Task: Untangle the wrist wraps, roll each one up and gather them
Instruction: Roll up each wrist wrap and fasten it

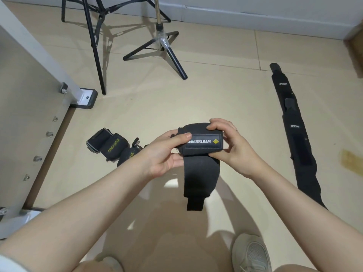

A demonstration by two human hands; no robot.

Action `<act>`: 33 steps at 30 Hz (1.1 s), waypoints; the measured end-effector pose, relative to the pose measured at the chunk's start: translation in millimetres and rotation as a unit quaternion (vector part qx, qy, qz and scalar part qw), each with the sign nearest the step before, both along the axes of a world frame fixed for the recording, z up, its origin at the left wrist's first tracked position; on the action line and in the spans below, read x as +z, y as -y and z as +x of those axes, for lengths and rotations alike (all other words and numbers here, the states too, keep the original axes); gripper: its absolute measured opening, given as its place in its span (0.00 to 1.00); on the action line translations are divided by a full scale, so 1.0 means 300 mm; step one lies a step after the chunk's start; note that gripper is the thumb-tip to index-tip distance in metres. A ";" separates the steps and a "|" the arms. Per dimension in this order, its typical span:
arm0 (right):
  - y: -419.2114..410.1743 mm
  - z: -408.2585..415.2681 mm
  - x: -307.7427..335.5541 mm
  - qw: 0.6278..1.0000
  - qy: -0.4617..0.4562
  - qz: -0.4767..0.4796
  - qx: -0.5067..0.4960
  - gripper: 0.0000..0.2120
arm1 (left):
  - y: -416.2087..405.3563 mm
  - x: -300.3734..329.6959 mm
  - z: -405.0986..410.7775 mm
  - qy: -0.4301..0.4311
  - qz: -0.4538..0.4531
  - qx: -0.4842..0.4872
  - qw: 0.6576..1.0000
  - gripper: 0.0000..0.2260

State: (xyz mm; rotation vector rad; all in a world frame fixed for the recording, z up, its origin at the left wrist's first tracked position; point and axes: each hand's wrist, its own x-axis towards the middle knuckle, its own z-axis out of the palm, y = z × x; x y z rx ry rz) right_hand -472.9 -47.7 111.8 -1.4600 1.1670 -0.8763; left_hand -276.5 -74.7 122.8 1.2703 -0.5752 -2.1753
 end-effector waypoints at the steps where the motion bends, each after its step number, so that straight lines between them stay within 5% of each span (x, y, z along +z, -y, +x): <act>1: 0.000 -0.002 0.000 0.999 0.033 0.041 -0.006 0.35 | 0.004 -0.004 0.003 -0.006 -0.012 0.017 1.000 0.07; 6: -0.003 -0.014 -0.040 0.945 0.200 0.254 -0.053 0.40 | -0.006 0.007 0.006 0.077 -0.176 -0.036 0.981 0.20; 9: -0.010 -0.008 -0.046 0.932 0.221 0.286 -0.005 0.35 | -0.019 0.012 0.003 0.124 -0.258 -0.081 0.955 0.24; 12: -0.013 -0.006 -0.044 0.943 0.188 0.270 -0.038 0.23 | -0.016 -0.023 0.017 0.144 -0.218 -0.112 0.959 0.30; 16: -0.021 -0.006 -0.039 0.966 0.141 0.206 -0.065 0.27 | -0.008 -0.027 0.026 0.075 -0.064 -0.123 0.987 0.17; 22: -0.029 0.007 -0.046 0.988 0.085 0.126 -0.028 0.33 | 0.004 -0.040 0.021 0.047 -0.001 -0.083 0.995 0.14; 29: -0.016 -0.010 -0.038 0.971 0.079 0.218 -0.053 0.41 | -0.011 -0.037 -0.004 0.087 -0.109 -0.038 0.990 0.19; 33: -0.019 -0.022 -0.061 0.941 0.147 0.304 -0.036 0.30 | -0.028 -0.027 -0.004 0.130 -0.211 -0.061 0.967 0.20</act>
